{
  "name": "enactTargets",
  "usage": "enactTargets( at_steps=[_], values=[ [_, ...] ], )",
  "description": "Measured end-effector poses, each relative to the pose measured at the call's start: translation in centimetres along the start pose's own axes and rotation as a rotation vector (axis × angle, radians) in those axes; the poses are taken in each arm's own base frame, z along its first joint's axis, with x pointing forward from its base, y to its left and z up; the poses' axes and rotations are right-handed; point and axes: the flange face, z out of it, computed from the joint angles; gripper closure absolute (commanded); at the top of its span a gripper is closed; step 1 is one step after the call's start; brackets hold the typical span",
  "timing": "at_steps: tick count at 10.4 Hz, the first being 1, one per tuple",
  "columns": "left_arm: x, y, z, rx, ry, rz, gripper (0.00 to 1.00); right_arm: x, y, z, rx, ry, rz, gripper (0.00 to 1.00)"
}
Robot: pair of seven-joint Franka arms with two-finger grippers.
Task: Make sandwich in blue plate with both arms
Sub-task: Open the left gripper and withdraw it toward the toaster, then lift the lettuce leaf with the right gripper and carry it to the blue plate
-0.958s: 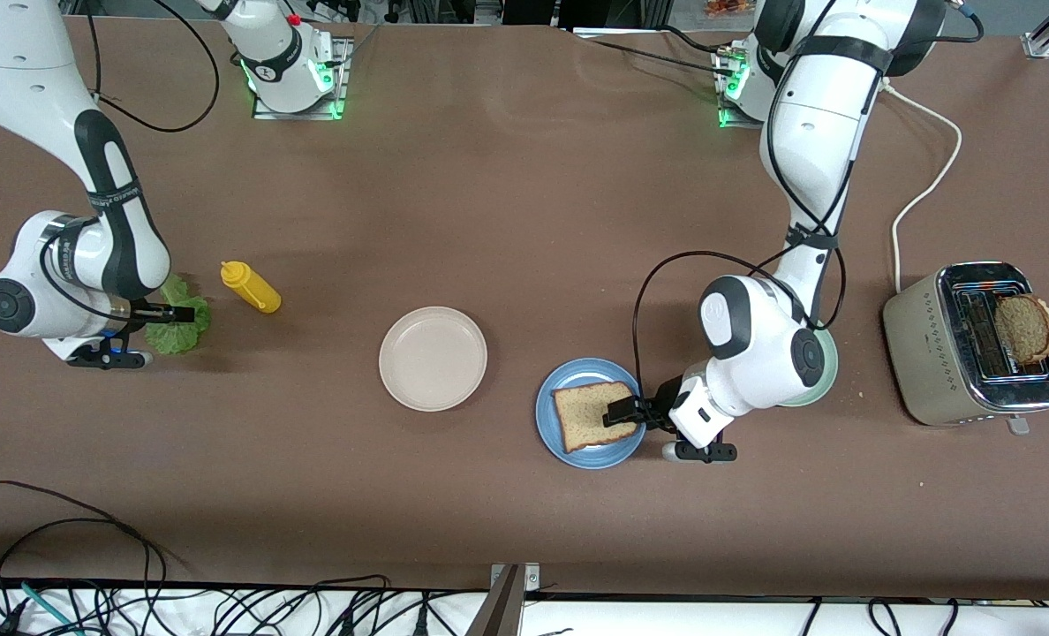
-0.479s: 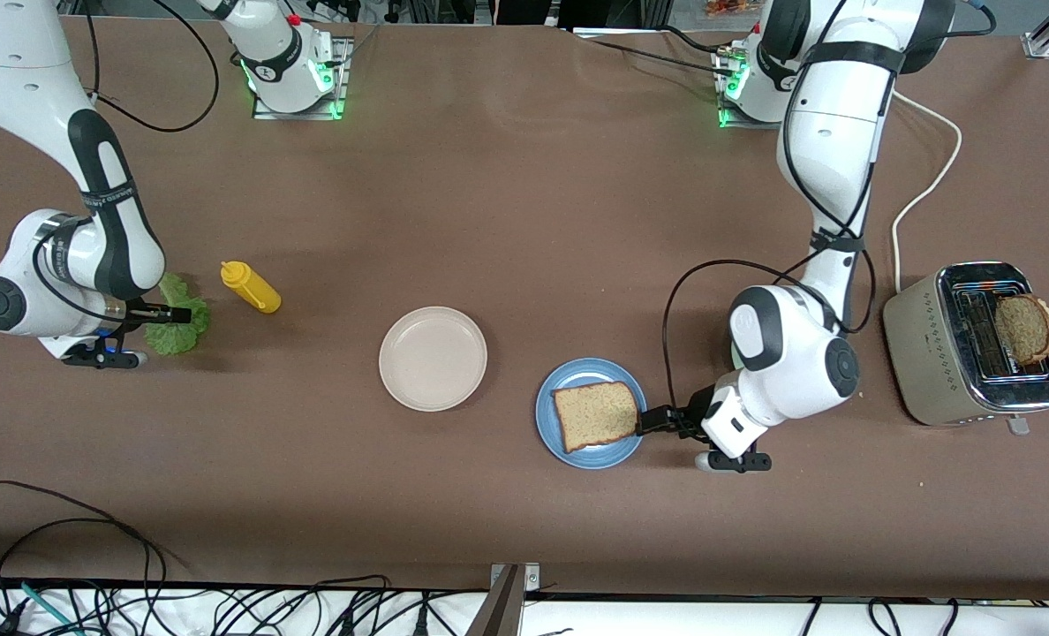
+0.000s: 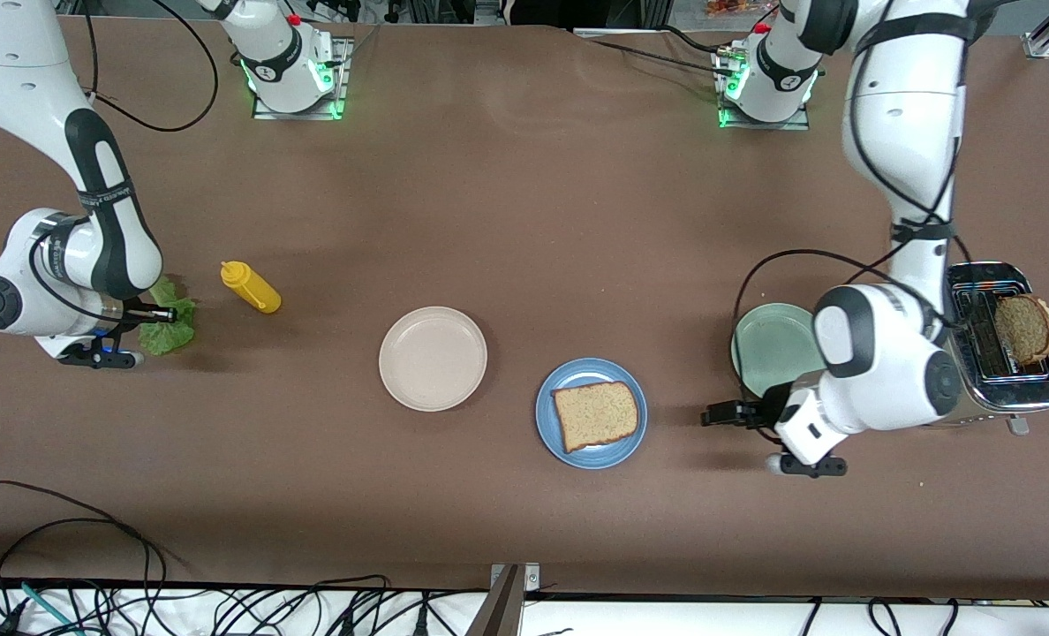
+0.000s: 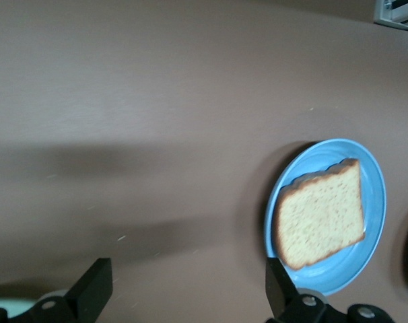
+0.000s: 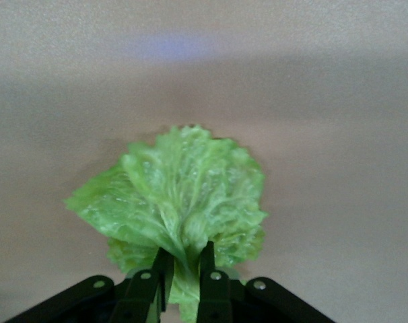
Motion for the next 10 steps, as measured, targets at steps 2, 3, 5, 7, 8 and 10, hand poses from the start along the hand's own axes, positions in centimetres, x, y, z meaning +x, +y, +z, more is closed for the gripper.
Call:
enactTargets(
  at_steps=[2, 3, 5, 7, 8, 10],
  values=[
    [-0.3, -2.0, -3.3, 0.056, -0.037, 0.037, 0.0, 0.0, 0.0, -0.4, 0.0, 0.006, -0.004, 1.0],
    [-0.6, -2.8, -5.4, 0.09, -0.064, 0.057, 0.0, 0.1, -0.1, -0.7, 0.001, 0.008, -0.009, 1.0],
    [-1.7, -4.6, -10.0, 0.165, -0.116, 0.094, 0.0, 0.7, -0.6, -3.4, 0.014, -0.044, -0.026, 1.0],
    [-3.4, -4.1, -15.3, 0.254, -0.164, 0.131, 0.0, 1.5, -2.1, -10.2, 0.026, -0.093, -0.116, 1.0],
    [-4.6, -3.1, -18.1, 0.299, -0.179, 0.148, 0.0, 1.8, -3.4, -14.1, 0.024, -0.093, -0.16, 1.0],
    [-7.5, -1.6, -23.0, 0.378, -0.171, 0.169, 0.0, 1.7, -8.0, -21.5, 0.008, -0.084, -0.262, 1.0]
  ],
)
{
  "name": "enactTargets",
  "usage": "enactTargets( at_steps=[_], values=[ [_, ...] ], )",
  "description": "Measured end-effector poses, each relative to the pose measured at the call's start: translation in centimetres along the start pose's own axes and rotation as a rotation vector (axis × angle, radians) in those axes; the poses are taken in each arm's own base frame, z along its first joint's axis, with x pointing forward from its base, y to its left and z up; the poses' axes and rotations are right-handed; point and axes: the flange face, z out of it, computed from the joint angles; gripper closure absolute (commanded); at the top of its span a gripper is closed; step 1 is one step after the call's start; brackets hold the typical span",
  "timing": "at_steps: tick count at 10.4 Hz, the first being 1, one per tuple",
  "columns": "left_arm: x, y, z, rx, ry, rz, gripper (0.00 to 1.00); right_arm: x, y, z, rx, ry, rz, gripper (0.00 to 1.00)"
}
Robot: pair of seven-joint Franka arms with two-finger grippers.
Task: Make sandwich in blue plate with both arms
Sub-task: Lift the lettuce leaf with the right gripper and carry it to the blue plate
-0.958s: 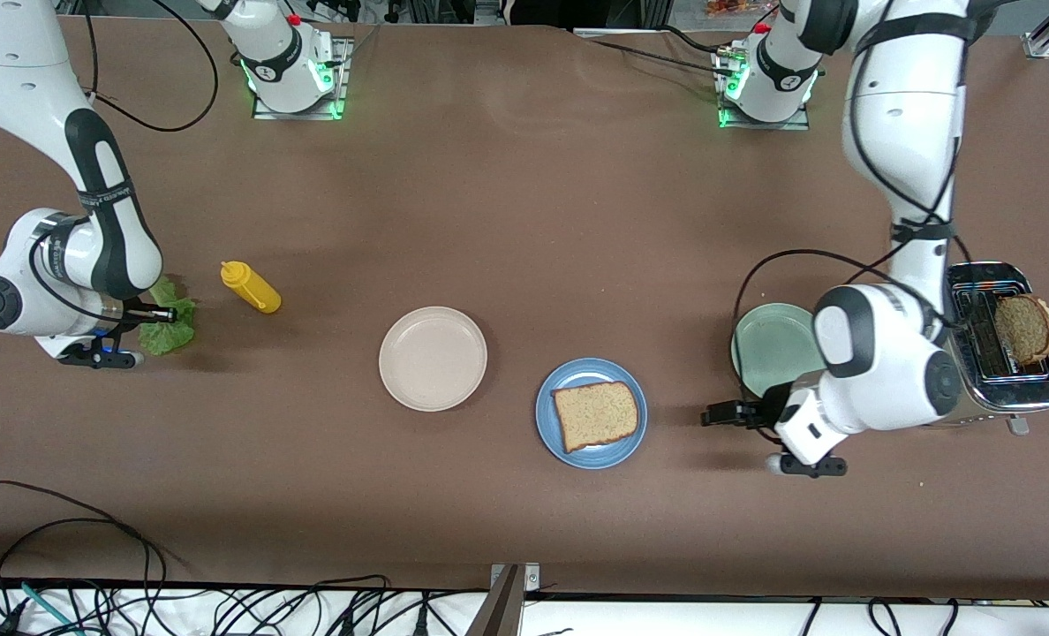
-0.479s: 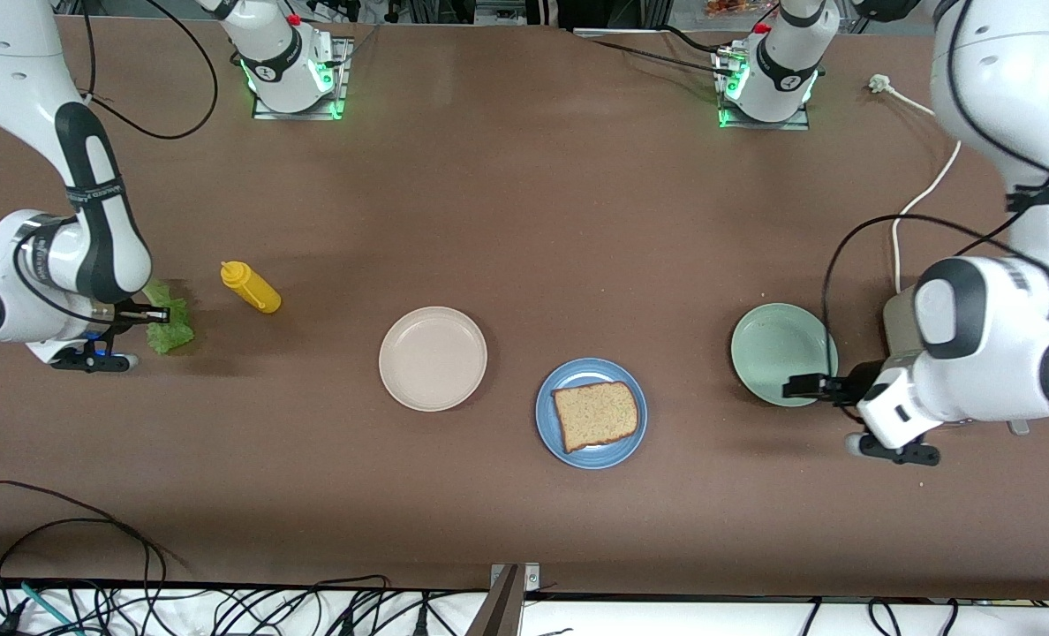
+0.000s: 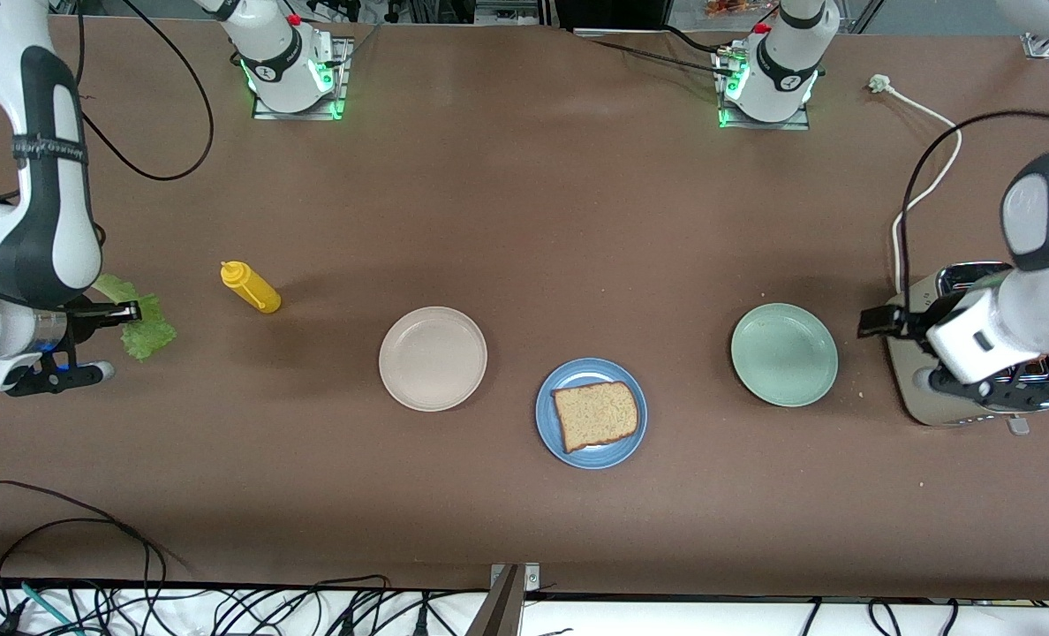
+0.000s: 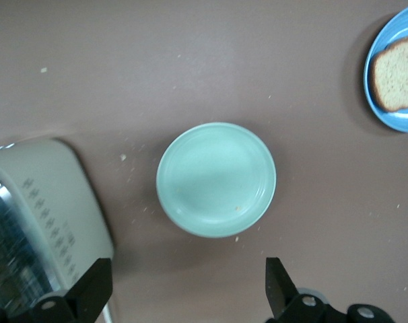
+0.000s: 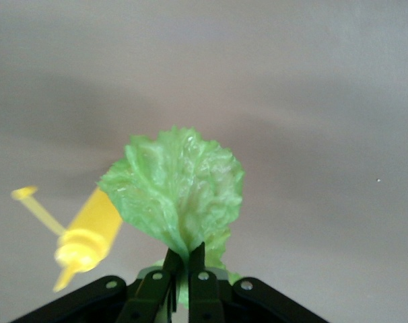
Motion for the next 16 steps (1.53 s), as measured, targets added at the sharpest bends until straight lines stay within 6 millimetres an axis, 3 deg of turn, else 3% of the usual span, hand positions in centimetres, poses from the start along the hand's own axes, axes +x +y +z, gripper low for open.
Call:
enactTargets(
  at_steps=[2, 3, 5, 7, 10, 13, 16],
  values=[
    [-4.2, 0.6, -3.2, 0.038, 0.014, -0.001, 0.0, 0.6, -7.0, -6.2, -0.037, 0.055, -0.107, 1.0],
    [-6.2, 1.0, -4.5, 0.042, 0.026, -0.013, 0.0, 1.1, -11.5, -8.2, -0.035, 0.097, -0.172, 1.0],
    [-9.3, 1.9, -6.8, 0.046, 0.056, -0.081, 0.0, 1.9, -19.7, -9.9, 0.015, 0.168, -0.286, 1.0],
    [-11.2, 3.2, -8.7, 0.046, 0.067, -0.151, 0.0, 3.4, -26.5, -9.9, 0.055, 0.275, -0.358, 1.0],
    [-12.3, 4.0, -10.4, 0.047, 0.066, -0.172, 0.0, 7.1, -37.2, -7.0, 0.113, 0.483, -0.467, 1.0],
    [-13.0, 2.9, -12.5, 0.047, 0.07, -0.202, 0.0, 8.9, -48.7, -1.5, 0.133, 0.658, -0.572, 1.0],
    [-13.0, 2.3, -12.8, 0.071, 0.066, -0.211, 0.0, 9.2, -56.5, 4.4, 0.146, 0.797, -0.647, 1.0]
  ],
)
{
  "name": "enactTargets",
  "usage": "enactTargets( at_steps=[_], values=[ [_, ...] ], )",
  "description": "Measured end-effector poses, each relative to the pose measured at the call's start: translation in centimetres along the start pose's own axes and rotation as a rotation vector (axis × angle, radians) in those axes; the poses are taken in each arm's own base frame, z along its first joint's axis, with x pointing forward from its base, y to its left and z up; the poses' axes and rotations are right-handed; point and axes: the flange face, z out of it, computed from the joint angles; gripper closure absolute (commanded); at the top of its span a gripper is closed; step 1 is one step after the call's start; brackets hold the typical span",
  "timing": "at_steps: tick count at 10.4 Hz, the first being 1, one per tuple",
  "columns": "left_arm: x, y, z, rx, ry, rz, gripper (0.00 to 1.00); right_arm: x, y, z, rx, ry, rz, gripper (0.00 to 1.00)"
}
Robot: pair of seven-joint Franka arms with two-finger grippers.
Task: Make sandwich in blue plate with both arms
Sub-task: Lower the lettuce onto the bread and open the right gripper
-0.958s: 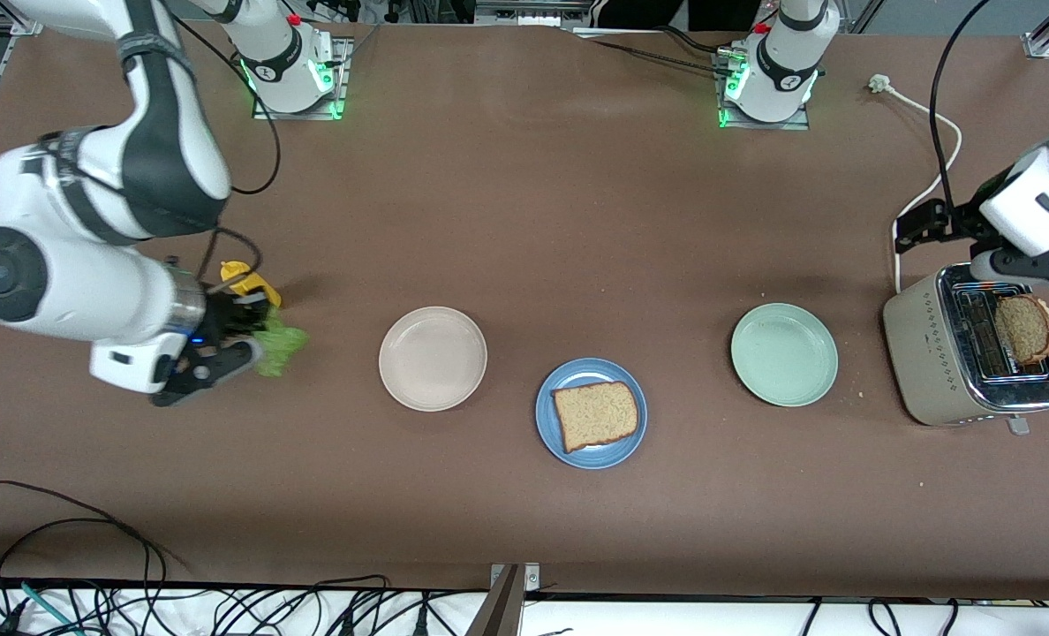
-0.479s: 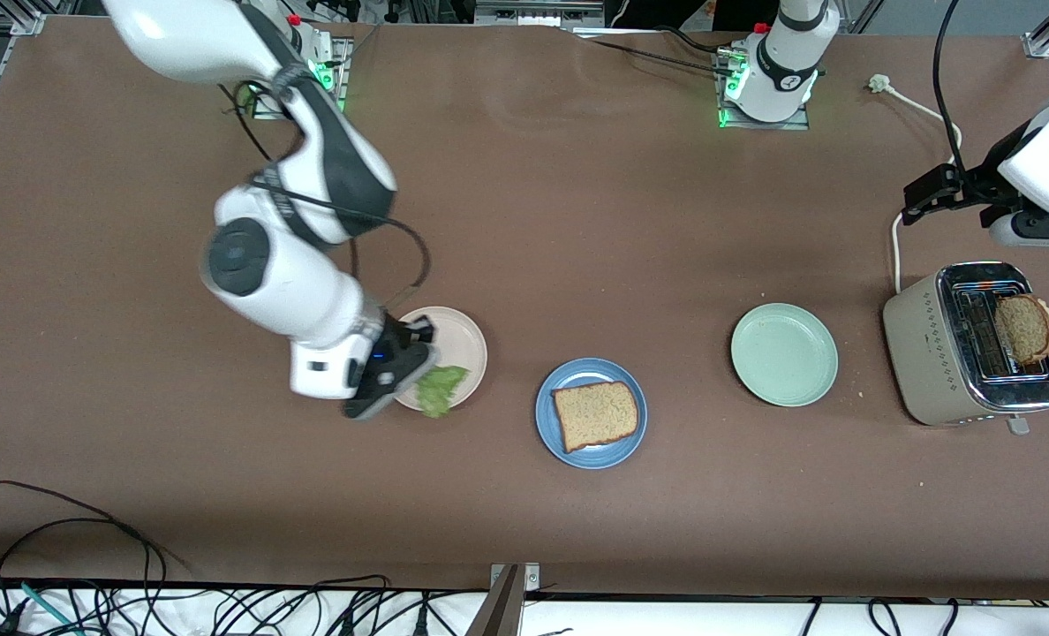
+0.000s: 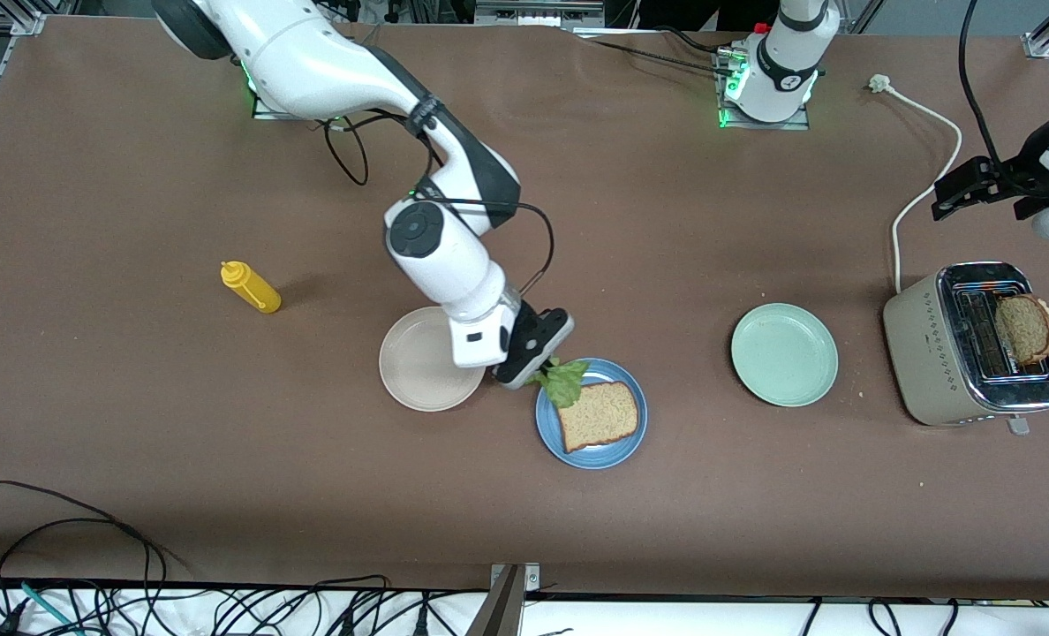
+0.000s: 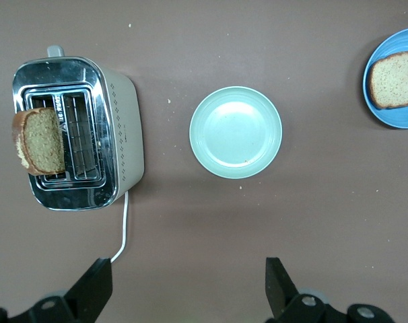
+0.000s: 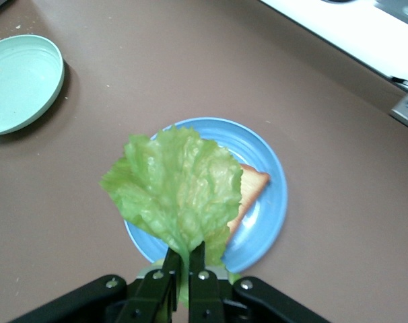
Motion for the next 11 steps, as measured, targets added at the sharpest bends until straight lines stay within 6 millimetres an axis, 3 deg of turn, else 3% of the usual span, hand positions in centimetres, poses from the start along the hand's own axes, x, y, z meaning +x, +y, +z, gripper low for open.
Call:
enactTargets(
  at_steps=[2, 6, 11],
  values=[
    [0.2, -0.7, 0.2, -0.001, -0.004, -0.018, 0.0, -1.0, -1.5, 3.4, -0.044, 0.061, -0.079, 1.0],
    [0.2, -4.8, -0.1, -0.009, 0.004, -0.106, 0.0, -1.6, -2.4, 6.7, -0.095, 0.172, -0.22, 1.0],
    [0.4, -4.6, 0.2, -0.009, 0.0, -0.108, 0.0, -3.3, -0.6, 9.4, -0.139, 0.245, -0.246, 1.0]
  ],
)
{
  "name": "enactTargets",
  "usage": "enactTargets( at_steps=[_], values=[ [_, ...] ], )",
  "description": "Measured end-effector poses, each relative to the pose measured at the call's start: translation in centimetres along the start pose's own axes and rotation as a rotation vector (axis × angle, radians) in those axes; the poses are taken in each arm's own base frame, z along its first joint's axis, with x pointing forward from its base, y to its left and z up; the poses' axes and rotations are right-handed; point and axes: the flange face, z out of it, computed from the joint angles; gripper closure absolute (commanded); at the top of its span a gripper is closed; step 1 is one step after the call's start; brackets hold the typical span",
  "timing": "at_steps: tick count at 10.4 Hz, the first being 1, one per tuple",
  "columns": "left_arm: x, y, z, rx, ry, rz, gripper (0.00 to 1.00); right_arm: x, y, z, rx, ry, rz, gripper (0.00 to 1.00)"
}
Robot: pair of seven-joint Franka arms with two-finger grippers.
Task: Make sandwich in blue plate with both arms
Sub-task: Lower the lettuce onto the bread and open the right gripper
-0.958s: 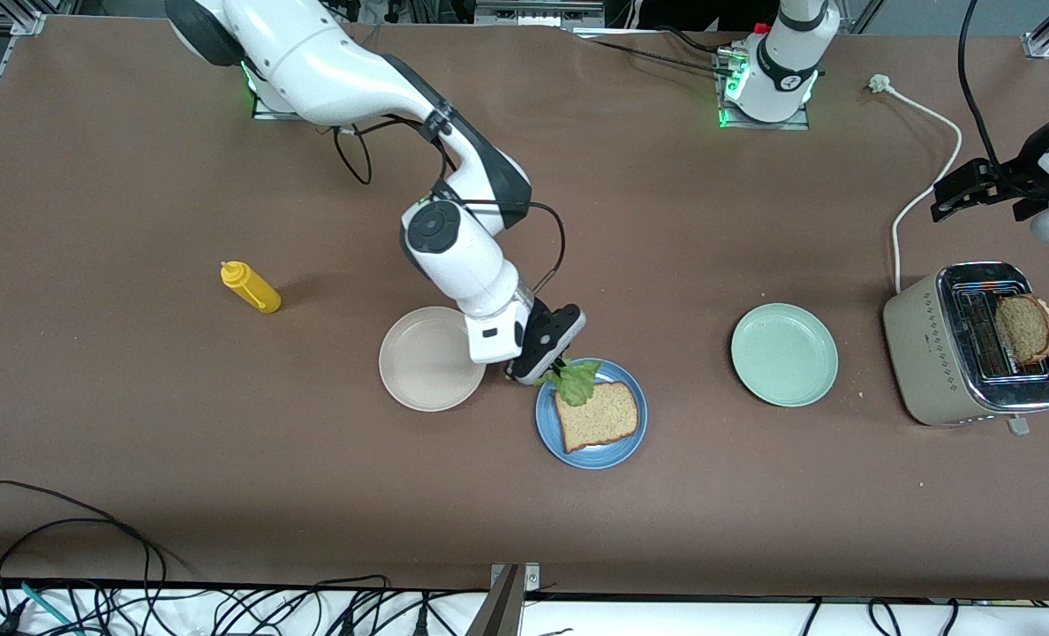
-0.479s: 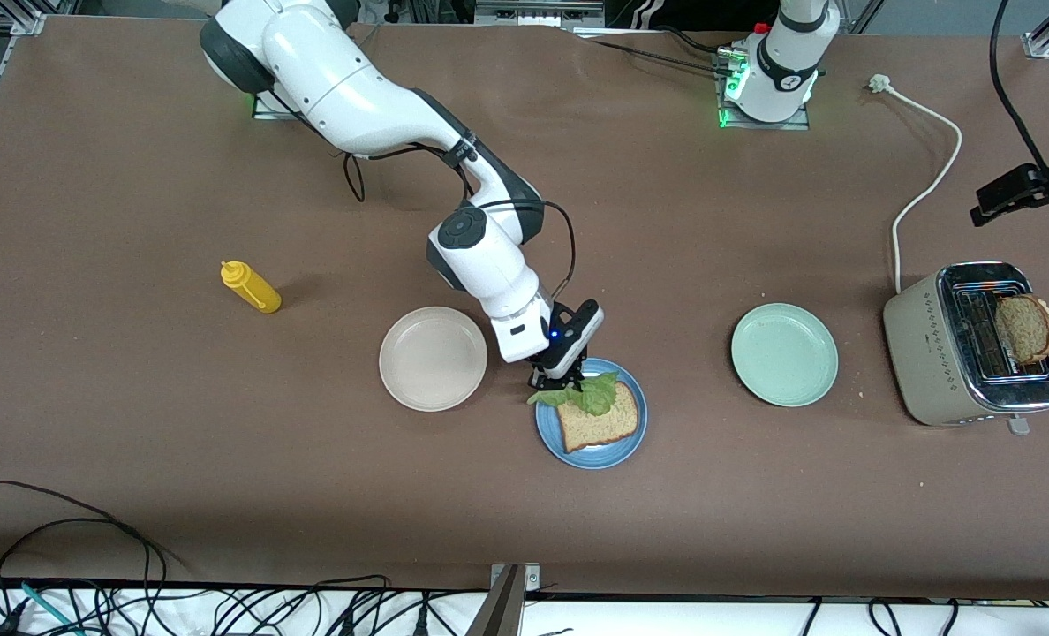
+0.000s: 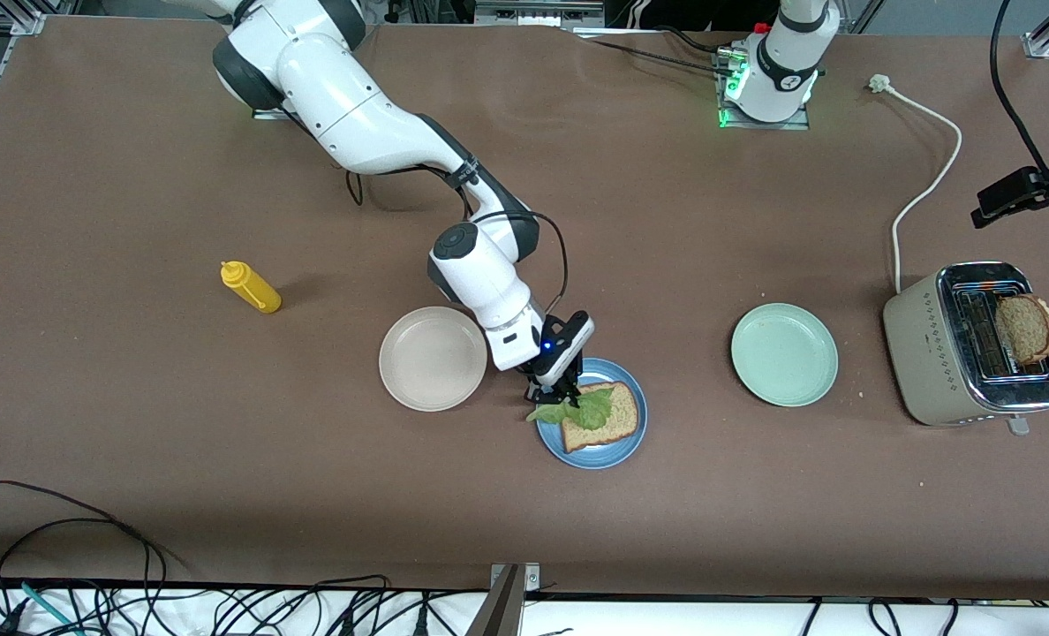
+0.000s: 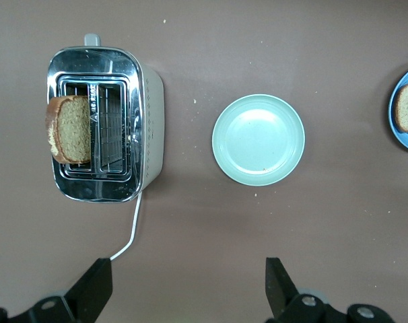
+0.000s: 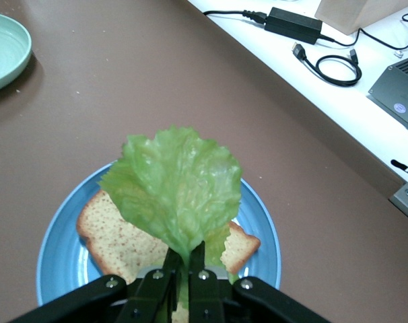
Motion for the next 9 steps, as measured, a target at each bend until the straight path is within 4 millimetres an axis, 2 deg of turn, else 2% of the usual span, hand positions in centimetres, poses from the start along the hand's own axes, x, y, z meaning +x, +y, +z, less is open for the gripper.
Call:
enactTargets(
  at_steps=[3, 6, 7, 9],
  values=[
    [0.2, 0.0, 0.3, 0.0, -0.005, 0.0, 0.0, -0.2, 0.0, 0.2, -0.004, 0.005, -0.004, 1.0],
    [0.2, 0.0, 0.2, 0.0, -0.004, -0.001, 0.0, 0.3, -0.9, 0.2, 0.006, 0.015, -0.005, 1.0],
    [0.2, 0.0, 0.3, 0.0, -0.004, -0.001, 0.0, 0.5, -1.2, 0.1, 0.005, 0.026, -0.004, 0.89],
    [0.3, 0.0, 0.2, 0.0, -0.002, -0.002, 0.0, 0.5, -1.5, 0.1, 0.007, 0.031, 0.009, 0.52]
  ],
)
